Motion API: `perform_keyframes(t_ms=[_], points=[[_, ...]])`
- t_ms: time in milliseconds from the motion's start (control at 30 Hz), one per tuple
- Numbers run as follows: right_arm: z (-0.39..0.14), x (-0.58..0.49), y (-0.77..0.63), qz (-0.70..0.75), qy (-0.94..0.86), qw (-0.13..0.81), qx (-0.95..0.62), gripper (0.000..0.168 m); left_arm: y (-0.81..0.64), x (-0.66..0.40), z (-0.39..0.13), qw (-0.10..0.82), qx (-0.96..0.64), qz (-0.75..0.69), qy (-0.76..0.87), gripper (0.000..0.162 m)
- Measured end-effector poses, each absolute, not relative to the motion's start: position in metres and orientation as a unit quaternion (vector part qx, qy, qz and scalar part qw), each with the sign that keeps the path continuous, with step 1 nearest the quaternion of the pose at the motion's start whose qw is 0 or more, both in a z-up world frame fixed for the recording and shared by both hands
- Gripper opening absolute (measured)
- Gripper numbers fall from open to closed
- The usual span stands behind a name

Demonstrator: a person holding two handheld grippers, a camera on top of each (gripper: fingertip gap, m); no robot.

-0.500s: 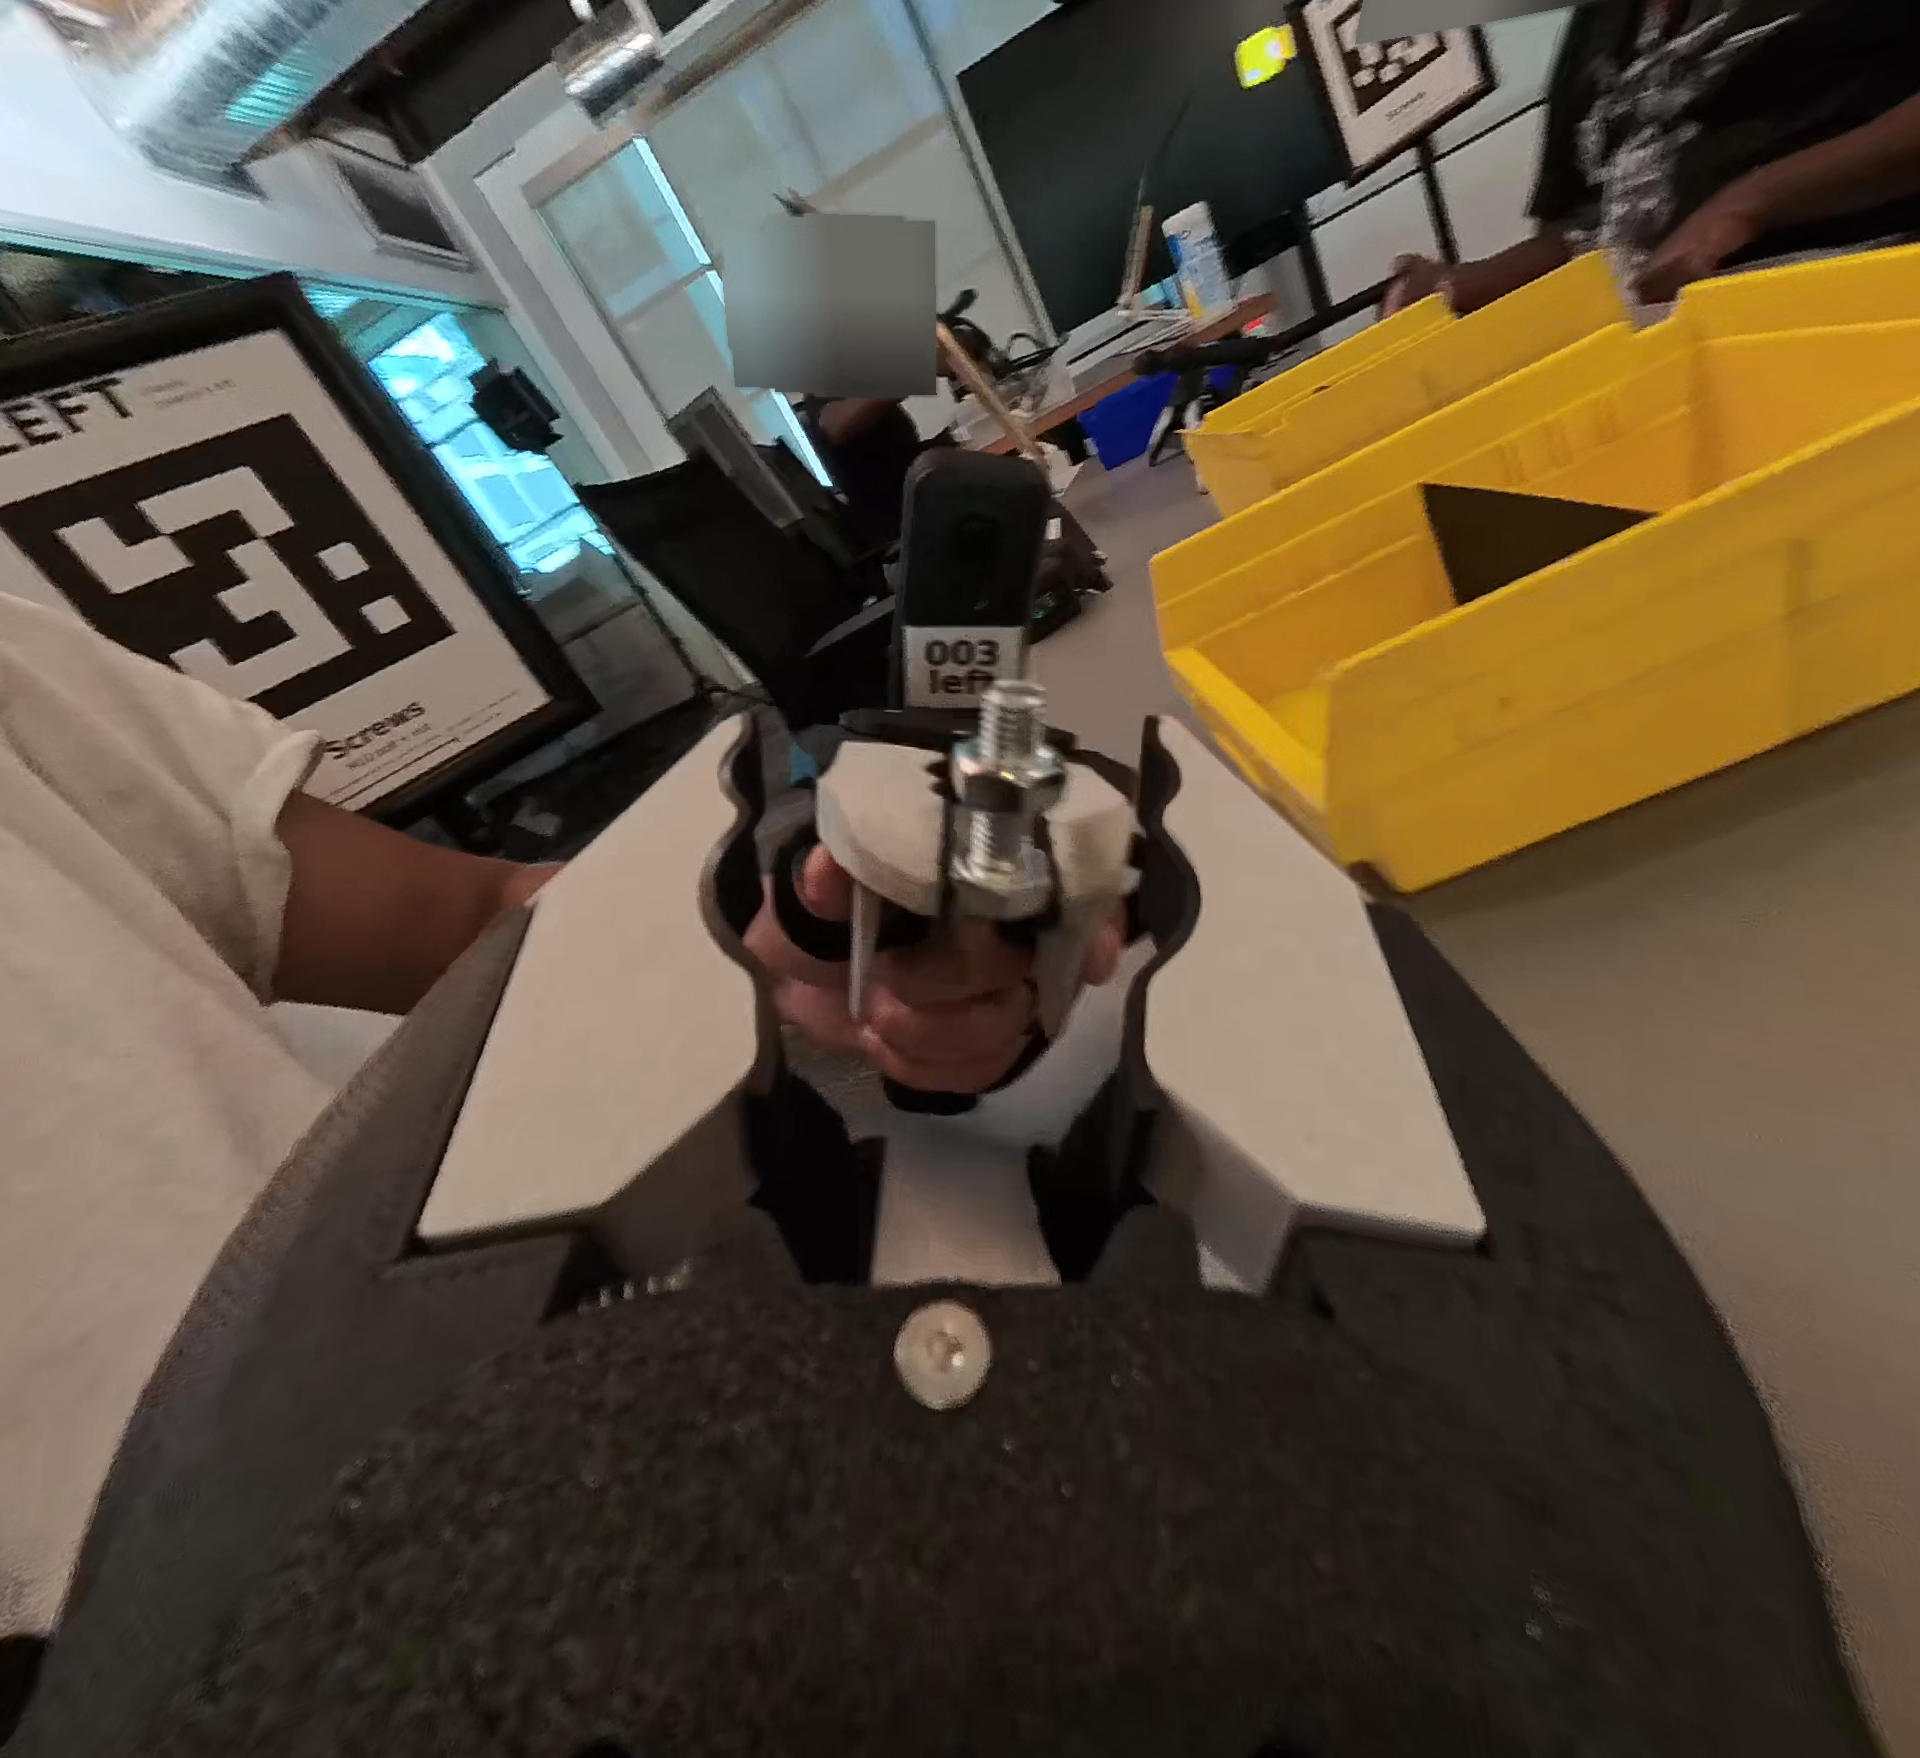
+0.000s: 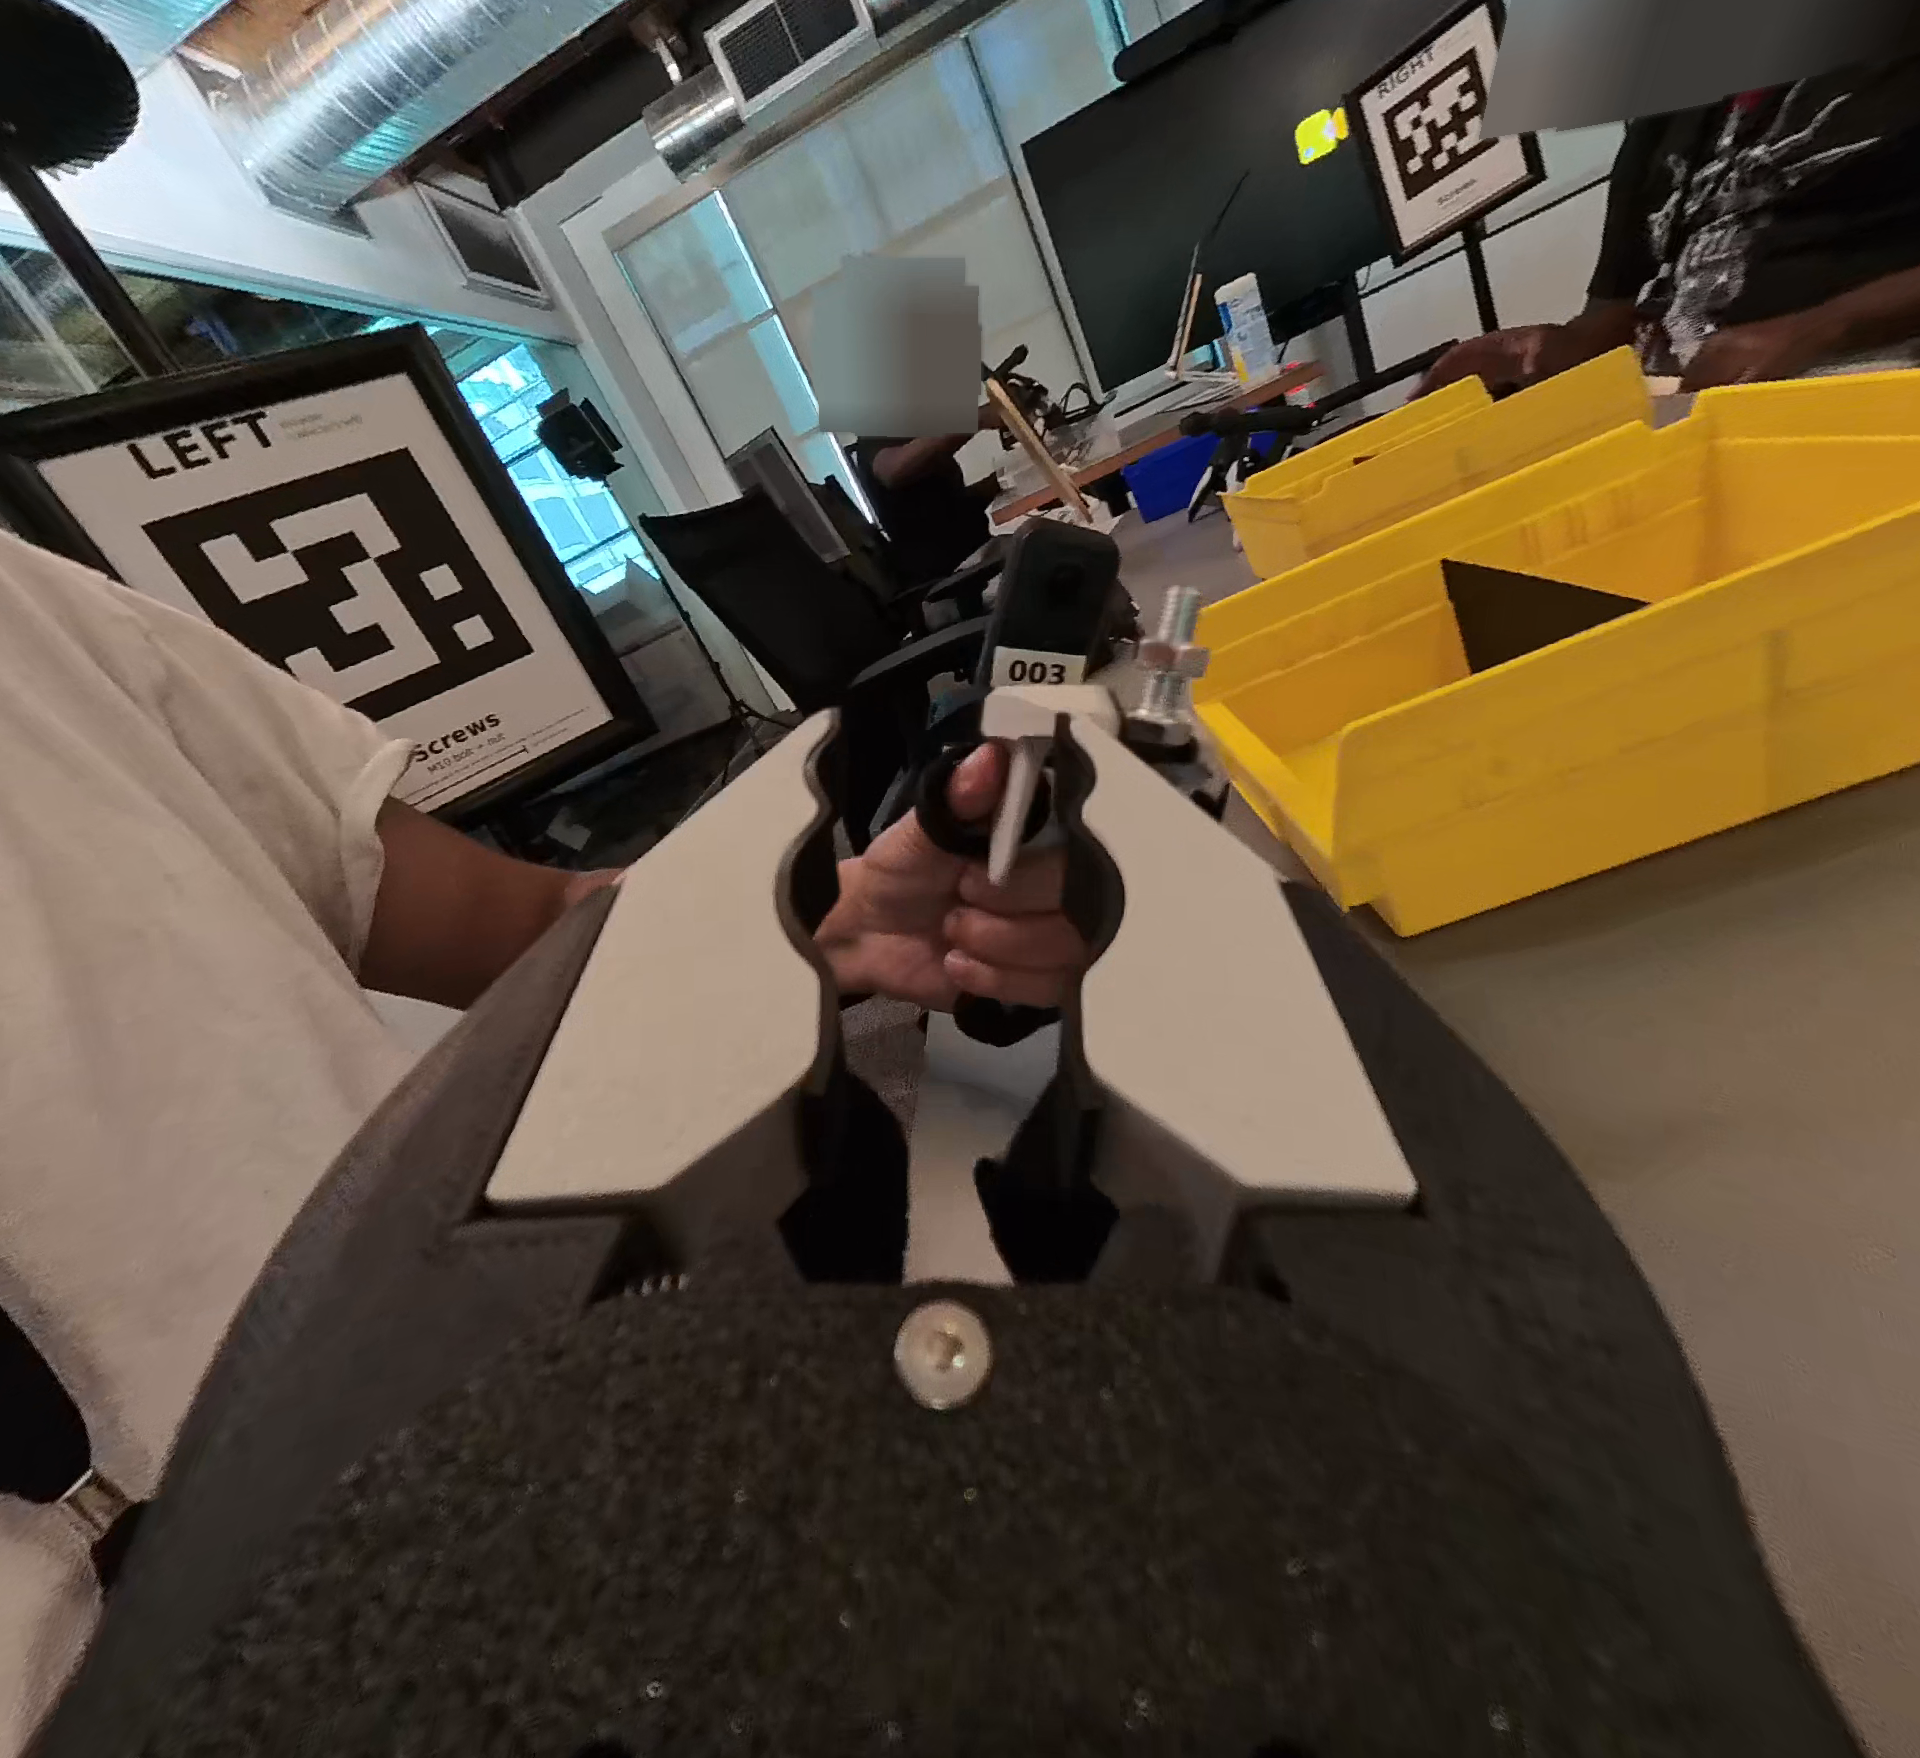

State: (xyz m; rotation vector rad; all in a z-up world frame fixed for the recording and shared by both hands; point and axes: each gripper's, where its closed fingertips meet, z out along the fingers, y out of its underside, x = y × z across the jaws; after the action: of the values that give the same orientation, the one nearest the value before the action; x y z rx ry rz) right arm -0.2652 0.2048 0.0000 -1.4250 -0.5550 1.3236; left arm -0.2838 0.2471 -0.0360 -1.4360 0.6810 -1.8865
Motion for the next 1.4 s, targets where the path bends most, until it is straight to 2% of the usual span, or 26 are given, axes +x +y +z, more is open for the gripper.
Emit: perform_keyframes(t_ms=[300,433,833,1000,1100,1267,1333,1400], points=[[-0.019,-0.257,0.223,0.565,-0.174,0.497,-0.635,0.035,0.201,-0.256,-0.044,0.296,-0.538,-0.703,0.359,0.017],[-0.023,-0.262,0.220,0.556,-0.193,0.493,-0.641,0.012,0.197,-0.252,-0.045,0.287,-0.537,-0.707,0.360,0.017],[-0.031,-0.254,0.222,0.554,-0.182,0.488,-0.650,0.008,0.197,-0.250,-0.053,0.303,-0.554,-0.675,0.381,0.017],[-0.022,-0.229,0.230,0.533,-0.156,0.517,-0.651,0.008,0.201,-0.251,-0.051,0.331,-0.557,-0.659,0.383,0.027],[0.005,-0.195,0.233,0.470,-0.158,0.560,-0.664,0.008,0.202,-0.252,-0.054,0.333,-0.562,-0.650,0.388,0.028],[0.076,-0.052,0.233,0.212,-0.130,0.645,-0.723,0.008,0.201,-0.253,-0.053,0.331,-0.563,-0.653,0.385,0.027],[0.076,0.029,0.237,0.069,-0.099,0.610,-0.783,0.008,0.201,-0.254,-0.052,0.322,-0.561,-0.661,0.381,0.027],[0.051,0.111,0.243,-0.059,-0.064,0.523,-0.848,0.008,0.200,-0.253,-0.052,0.318,-0.560,-0.664,0.379,0.027]])
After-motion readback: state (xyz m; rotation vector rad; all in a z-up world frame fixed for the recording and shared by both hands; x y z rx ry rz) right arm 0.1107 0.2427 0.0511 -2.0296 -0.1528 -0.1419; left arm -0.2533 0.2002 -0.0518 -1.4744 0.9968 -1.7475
